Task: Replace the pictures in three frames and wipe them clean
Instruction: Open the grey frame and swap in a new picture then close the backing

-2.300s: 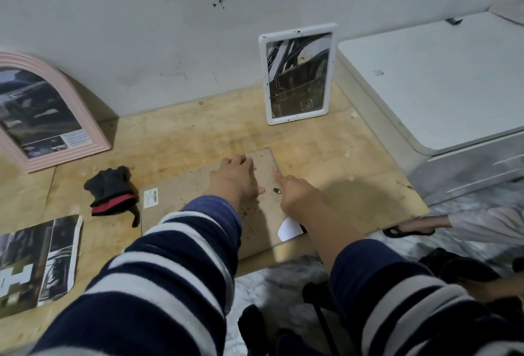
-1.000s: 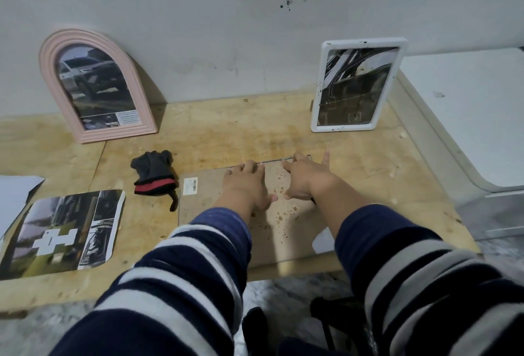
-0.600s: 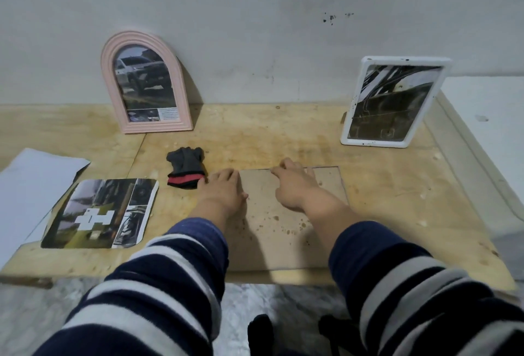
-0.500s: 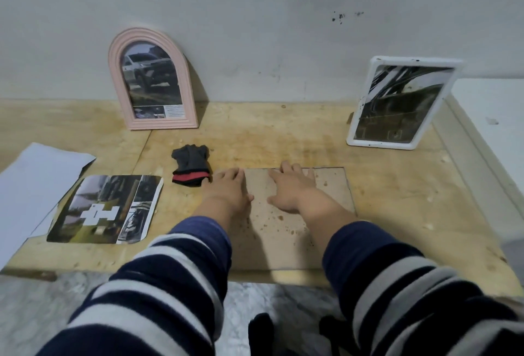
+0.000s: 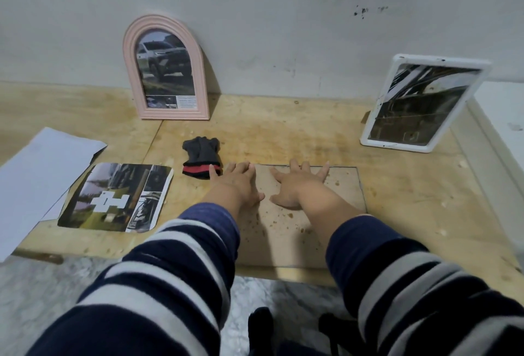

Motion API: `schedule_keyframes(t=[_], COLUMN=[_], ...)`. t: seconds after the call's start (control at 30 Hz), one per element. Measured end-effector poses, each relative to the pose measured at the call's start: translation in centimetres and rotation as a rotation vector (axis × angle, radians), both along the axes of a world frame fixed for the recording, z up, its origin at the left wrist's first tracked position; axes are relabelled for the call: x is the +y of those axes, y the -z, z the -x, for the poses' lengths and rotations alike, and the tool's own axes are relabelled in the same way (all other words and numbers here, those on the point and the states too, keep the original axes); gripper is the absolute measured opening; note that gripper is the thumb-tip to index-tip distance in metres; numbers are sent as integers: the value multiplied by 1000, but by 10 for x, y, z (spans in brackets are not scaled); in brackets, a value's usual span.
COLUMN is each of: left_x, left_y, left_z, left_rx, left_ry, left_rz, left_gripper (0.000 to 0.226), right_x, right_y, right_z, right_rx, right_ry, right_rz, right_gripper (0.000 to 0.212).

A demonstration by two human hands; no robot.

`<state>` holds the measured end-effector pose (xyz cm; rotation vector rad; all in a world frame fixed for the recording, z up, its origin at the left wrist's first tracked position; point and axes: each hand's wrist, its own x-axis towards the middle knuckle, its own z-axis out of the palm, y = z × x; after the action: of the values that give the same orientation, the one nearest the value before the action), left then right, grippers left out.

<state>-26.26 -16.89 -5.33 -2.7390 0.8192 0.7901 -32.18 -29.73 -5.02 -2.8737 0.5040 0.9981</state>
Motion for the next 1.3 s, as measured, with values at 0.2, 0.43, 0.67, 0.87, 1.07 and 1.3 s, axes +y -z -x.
schedule_keyframes(t=[0.2, 0.43, 0.67, 0.87, 1.07, 1.3], left_x=[3, 9, 6, 5, 5, 7], left_y=[3, 5, 7, -2, -2, 8], left_z=[-3, -4, 6, 6, 7, 9], left_rx=[1, -4, -31, -69, -99, -23], left_ry=[11, 31, -17, 26, 86, 30], left_rz=[12, 96, 149, 31, -15, 22], left_gripper=[73, 67, 67, 70, 62, 67], right_x=[5, 17, 22, 20, 25, 29], right_y=[-6, -4, -9, -10, -13, -8], right_z=[-8, -13, -22, -23, -22, -19], right_rx=[37, 42, 67, 93, 107, 71], right_ry=[33, 91, 89, 33, -22, -47], right_rz=[18, 7, -1, 20, 73, 105], right_gripper=[83, 90, 94, 90, 86, 84])
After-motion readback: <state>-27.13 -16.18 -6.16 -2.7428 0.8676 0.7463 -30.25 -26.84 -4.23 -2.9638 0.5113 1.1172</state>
